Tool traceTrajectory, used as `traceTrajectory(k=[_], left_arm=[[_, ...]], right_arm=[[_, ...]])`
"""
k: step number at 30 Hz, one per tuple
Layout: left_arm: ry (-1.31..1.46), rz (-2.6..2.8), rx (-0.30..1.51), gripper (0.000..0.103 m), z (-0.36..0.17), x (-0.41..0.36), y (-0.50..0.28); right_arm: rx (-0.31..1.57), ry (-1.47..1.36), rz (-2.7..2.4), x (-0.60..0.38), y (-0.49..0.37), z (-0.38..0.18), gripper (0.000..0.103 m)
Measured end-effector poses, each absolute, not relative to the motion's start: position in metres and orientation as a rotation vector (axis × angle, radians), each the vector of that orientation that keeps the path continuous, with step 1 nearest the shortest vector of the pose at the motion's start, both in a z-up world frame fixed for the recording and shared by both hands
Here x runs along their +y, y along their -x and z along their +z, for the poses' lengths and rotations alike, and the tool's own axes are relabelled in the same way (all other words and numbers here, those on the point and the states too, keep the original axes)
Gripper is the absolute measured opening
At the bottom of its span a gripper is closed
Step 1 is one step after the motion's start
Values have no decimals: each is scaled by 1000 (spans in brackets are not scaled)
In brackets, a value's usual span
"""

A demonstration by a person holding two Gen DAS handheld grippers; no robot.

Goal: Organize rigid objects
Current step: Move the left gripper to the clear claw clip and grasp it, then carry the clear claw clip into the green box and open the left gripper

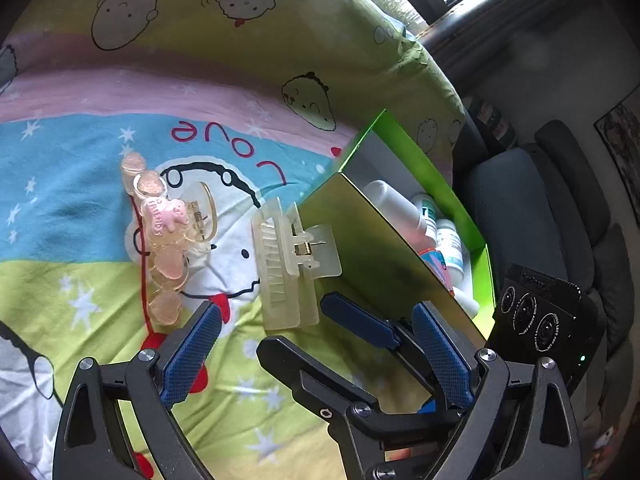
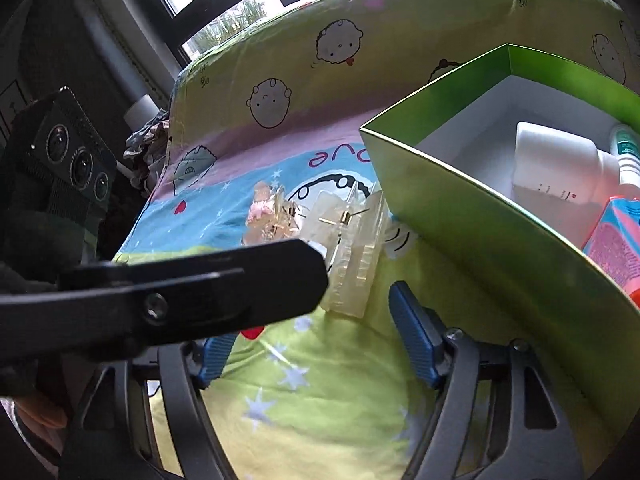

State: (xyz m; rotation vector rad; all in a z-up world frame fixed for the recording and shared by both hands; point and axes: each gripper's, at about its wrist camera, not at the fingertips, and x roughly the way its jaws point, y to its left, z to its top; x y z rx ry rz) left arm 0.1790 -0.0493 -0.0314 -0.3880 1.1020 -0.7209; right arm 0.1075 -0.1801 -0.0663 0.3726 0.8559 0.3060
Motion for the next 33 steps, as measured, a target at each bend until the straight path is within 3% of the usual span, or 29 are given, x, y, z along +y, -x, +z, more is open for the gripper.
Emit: traceTrajectory(k=[3, 4, 8, 12, 21, 33], left_arm=[[399, -725, 1121, 95, -39, -54, -185], [403, -722, 1124, 95, -41, -55, -187], [413, -724, 1145, 92, -49, -57, -194], [373, -719, 1151, 87, -51, -63, -196], [335, -740, 1130, 76, -43, -65, -182], [271, -805, 1018, 74, 21, -85, -145]], right_arm=[[848, -388, 300, -179, -114, -67, 69], [850, -383, 297, -177, -116, -68, 63], [866, -389, 291, -175, -125, -74, 55], [897, -403, 291, -175, -131, -81, 36], [879, -325, 314, -167, -119, -72, 26], [784, -291, 323, -186, -77, -21, 26]])
